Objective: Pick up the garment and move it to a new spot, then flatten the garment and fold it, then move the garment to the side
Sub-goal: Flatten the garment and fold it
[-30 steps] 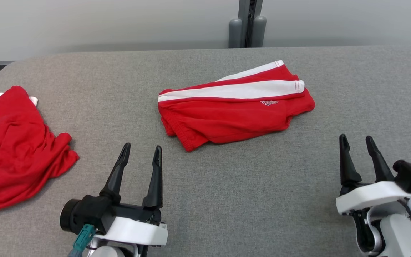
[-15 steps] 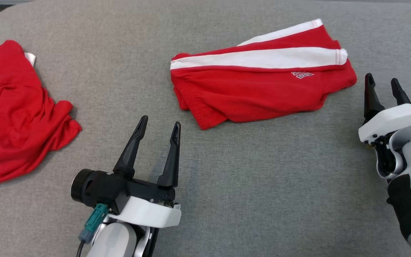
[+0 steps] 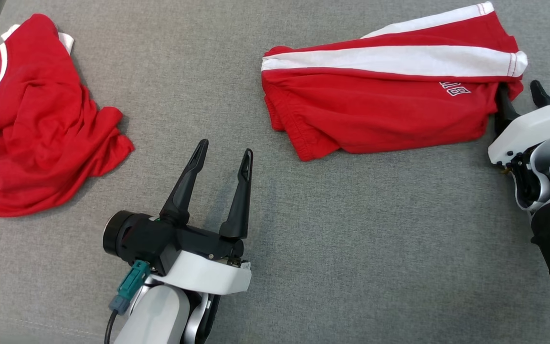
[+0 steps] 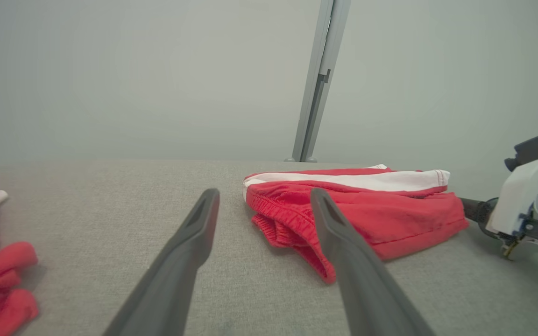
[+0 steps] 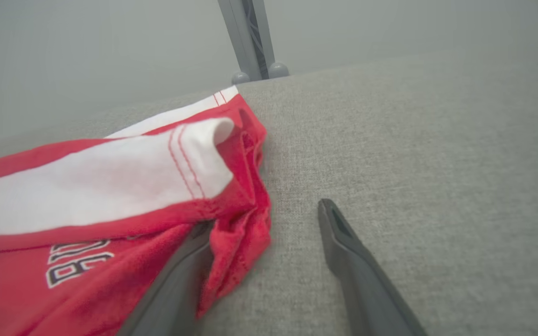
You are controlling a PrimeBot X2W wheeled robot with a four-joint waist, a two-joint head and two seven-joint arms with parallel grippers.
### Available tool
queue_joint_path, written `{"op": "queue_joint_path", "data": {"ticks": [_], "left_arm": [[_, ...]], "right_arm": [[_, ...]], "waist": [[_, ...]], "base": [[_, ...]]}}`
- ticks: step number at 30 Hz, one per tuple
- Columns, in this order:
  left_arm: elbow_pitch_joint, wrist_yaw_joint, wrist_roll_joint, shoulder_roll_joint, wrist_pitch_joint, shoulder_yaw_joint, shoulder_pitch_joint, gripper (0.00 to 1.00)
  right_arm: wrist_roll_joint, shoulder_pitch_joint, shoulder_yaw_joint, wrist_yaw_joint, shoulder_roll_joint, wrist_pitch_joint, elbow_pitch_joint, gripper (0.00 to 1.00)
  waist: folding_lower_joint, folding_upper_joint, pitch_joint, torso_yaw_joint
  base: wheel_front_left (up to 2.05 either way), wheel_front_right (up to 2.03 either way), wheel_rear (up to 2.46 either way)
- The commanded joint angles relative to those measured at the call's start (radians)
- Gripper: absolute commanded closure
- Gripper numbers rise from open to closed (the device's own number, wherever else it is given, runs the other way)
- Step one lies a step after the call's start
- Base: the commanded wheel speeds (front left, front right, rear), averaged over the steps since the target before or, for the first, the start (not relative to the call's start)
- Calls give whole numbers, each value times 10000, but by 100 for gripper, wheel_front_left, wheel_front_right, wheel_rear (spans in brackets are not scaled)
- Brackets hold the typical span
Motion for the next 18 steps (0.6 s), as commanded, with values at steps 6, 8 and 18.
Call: {"op": "queue_joint_path", "data": {"ticks": [6, 8, 18], "left_arm": [[-25, 90, -83, 31, -11, -75, -282, 0], [-21, 125, -85, 31, -11, -60, -286, 0], [77, 114, 91, 32, -11, 167, 71, 0]], "right_arm": [[482, 124, 762, 27, 141, 191, 325, 100], [638, 81, 982, 26, 47, 72, 172, 100], [1488, 494, 1743, 24, -514, -548, -1090, 100]], "waist": [[0, -1, 74, 135], [0, -1, 39, 115], [0, -1, -616, -590]], "base": [[0, 0, 0], [0, 0, 0], [0, 0, 0]]}}
